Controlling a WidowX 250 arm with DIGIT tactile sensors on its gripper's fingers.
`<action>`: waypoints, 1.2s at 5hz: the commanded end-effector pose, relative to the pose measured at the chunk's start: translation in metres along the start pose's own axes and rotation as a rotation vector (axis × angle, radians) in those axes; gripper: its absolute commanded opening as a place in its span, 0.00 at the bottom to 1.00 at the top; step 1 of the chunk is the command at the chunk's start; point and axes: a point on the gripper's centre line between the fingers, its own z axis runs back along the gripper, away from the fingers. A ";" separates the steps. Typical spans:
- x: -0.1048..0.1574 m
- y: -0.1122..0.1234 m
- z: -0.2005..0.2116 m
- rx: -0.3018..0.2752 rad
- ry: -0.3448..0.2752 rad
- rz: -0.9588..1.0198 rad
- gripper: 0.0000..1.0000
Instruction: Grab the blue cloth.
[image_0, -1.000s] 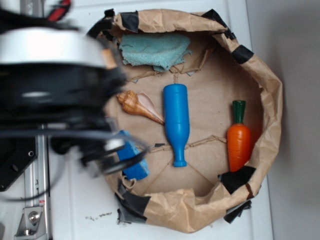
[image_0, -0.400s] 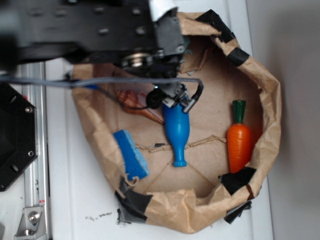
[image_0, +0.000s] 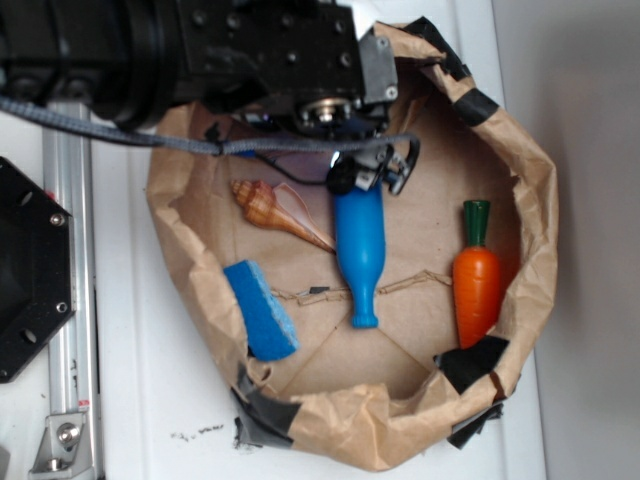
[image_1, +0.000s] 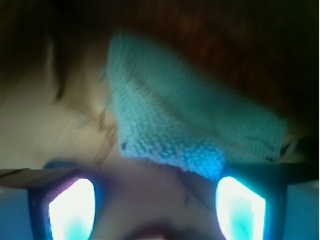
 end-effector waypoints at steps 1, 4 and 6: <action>0.016 0.046 0.016 0.016 -0.152 0.061 1.00; 0.027 0.037 0.009 0.049 -0.225 -0.006 1.00; 0.030 0.027 -0.014 0.057 -0.165 -0.054 1.00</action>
